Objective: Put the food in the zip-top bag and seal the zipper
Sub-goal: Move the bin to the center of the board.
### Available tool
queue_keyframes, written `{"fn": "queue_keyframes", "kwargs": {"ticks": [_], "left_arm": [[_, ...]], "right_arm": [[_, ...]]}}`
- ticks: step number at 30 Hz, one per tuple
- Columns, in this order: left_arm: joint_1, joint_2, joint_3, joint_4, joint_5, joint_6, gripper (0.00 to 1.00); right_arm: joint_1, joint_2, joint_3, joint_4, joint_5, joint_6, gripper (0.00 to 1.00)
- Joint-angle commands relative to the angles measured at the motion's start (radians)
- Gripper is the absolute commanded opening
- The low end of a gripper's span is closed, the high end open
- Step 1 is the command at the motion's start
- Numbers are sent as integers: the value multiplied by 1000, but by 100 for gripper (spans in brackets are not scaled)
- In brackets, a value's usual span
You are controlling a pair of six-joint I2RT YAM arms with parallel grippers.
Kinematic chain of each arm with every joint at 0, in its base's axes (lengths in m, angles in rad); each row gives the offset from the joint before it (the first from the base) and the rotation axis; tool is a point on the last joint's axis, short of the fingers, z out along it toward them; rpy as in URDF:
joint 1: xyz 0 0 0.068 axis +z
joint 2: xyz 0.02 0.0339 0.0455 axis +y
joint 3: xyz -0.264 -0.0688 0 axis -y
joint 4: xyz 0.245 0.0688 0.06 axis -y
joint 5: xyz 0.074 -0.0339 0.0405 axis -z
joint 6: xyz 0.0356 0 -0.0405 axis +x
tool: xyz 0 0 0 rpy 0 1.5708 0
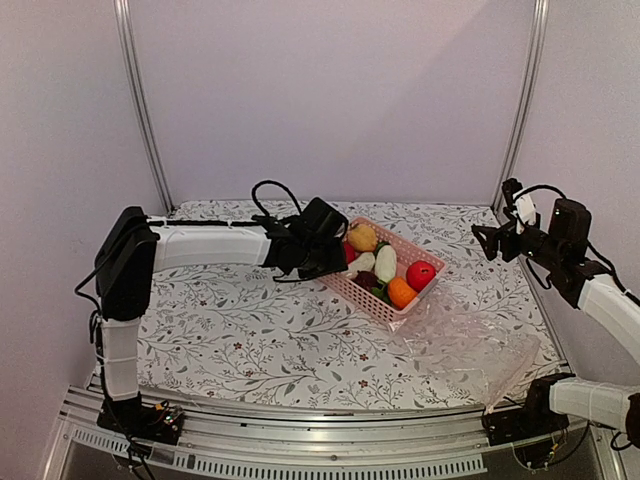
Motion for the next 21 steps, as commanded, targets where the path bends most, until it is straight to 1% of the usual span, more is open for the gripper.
{"fn": "queue_keyframes", "kwargs": {"ticks": [1, 8, 11, 15, 18, 21], "left_arm": [[-13, 20, -13, -23, 5, -35, 48], [-13, 93, 57, -41, 52, -34, 47], [-10, 100, 65, -49, 54, -28, 41], [12, 78, 46, -69, 65, -5, 29], [49, 34, -10, -79, 82, 23, 23], [93, -18, -72, -98, 63, 59, 18]], "right_arm": [[-4, 10, -2, -21, -21, -9, 99], [0, 14, 1, -28, -22, -13, 99], [0, 12, 2, -31, -24, -14, 99], [0, 1, 0, -31, -21, -16, 99], [-1, -1, -1, -33, -26, -17, 99], [0, -2, -1, -34, -27, -19, 99]]}}
